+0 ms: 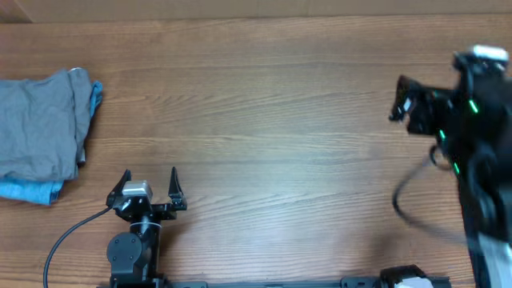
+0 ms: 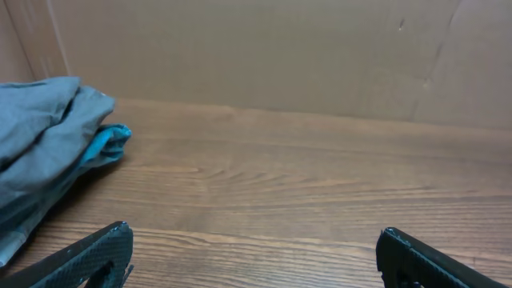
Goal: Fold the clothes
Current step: 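Reach the right gripper to the black garment pile and grasp it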
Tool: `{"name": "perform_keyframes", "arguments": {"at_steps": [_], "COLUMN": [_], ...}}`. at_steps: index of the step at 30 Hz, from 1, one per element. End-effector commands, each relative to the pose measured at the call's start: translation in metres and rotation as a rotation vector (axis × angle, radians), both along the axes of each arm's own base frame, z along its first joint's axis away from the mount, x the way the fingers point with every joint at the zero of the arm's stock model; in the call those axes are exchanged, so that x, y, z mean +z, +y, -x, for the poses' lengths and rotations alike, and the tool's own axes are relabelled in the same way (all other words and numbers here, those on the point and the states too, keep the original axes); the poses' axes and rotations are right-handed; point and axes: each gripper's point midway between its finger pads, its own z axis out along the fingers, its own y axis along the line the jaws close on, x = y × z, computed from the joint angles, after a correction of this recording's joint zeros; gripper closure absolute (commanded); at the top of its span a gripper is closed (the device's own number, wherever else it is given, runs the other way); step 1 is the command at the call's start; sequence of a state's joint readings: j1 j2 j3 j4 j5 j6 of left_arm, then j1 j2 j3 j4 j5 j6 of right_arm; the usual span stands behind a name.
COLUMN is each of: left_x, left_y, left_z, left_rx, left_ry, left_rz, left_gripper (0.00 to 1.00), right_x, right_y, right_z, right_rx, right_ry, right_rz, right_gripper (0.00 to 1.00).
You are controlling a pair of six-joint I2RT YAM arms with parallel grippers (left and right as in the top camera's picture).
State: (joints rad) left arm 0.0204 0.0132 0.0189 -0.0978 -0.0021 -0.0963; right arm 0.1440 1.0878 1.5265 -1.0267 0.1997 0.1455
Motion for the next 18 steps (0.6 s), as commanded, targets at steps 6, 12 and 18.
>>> {"name": "perform_keyframes", "arguments": {"at_steps": [6, 12, 18], "left_x": [0.000, 0.000, 0.000], "left_y": [0.000, 0.000, 0.000], "left_z": [0.000, 0.000, 0.000], "left_rx": [-0.007, -0.007, -0.006], "left_ry": [-0.006, -0.006, -0.006], "left_rz": [-0.021, -0.021, -0.021], "left_gripper": [0.00, 0.00, 0.00], "right_x": [-0.080, -0.125, -0.187], "right_y": [-0.038, -0.173, -0.271], "right_z": [-0.094, -0.105, -0.088], "right_rx": [-0.242, -0.630, -0.852], "right_ry": [0.224, 0.236, 0.383], "right_rz": [0.046, -0.213, -0.020], "right_gripper": [0.00, 0.20, 0.27]}}
